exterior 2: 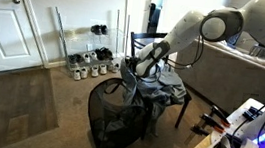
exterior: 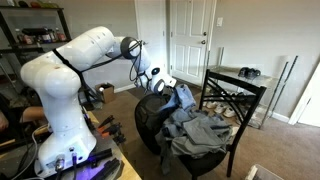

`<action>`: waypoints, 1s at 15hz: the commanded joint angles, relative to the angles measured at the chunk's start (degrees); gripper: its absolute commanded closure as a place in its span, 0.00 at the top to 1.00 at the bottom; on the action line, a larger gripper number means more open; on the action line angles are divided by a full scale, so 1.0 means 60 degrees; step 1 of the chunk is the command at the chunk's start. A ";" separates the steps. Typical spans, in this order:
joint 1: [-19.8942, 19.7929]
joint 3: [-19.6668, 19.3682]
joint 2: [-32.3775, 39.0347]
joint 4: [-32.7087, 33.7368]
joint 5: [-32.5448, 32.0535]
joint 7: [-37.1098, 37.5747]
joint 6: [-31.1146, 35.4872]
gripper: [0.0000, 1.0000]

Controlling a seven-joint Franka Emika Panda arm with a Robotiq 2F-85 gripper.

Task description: Put one pair of trousers in the laundry bag

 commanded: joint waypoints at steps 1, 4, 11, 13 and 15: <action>-0.0300 0.0740 -0.1454 -0.1749 0.0511 -0.1501 -0.0001 0.01; -0.0858 0.1626 -0.2146 -0.2637 0.0333 -0.2370 -0.0004 0.01; -0.1990 0.3380 -0.3494 -0.4971 0.0167 -0.3839 -0.0903 0.01; -0.2011 0.3480 -0.3692 -0.5208 0.0127 -0.4039 -0.1433 0.01; -0.2066 0.3606 -0.3778 -0.5212 0.0059 -0.4292 -0.2069 0.01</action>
